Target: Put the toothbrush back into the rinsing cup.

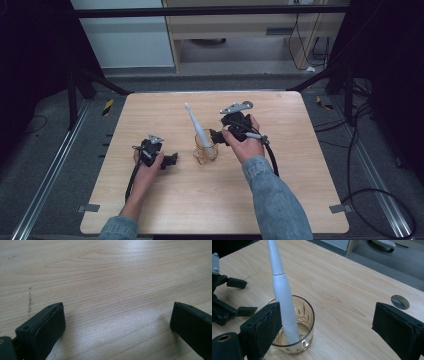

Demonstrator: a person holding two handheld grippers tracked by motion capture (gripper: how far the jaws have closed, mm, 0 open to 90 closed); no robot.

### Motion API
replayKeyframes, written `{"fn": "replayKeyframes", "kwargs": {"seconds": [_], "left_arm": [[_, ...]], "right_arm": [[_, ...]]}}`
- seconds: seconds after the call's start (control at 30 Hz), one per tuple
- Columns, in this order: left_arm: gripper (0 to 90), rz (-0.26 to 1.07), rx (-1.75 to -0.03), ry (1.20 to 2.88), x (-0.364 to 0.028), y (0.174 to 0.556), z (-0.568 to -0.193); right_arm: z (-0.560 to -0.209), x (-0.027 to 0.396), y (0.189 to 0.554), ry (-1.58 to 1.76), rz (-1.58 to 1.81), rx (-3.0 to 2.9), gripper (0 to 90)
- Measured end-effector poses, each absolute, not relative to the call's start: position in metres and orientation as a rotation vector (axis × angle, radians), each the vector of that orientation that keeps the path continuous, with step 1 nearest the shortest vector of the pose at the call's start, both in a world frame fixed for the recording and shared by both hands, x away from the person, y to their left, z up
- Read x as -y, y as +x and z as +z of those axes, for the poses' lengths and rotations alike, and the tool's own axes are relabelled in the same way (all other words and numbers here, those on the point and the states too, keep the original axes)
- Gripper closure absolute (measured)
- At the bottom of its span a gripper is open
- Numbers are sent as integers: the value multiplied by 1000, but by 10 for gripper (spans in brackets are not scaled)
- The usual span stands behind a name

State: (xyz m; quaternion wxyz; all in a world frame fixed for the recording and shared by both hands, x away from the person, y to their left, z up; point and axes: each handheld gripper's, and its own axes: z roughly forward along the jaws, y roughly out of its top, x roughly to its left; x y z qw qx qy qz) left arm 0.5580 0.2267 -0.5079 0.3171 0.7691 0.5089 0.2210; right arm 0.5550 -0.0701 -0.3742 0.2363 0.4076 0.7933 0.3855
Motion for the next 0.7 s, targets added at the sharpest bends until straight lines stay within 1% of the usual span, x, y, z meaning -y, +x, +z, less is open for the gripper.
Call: {"fn": "replayKeyframes", "kwargs": {"seconds": [0.4,0.7], "left_arm": [[0,581,-1341,2024,-227,558,-508],[0,579,-1336,2026,-225,559,-508]], "right_arm": [[-379,92,555,1175,1050,-2134,105],[-381,105,562,1219,1038,-2115,107]]}}
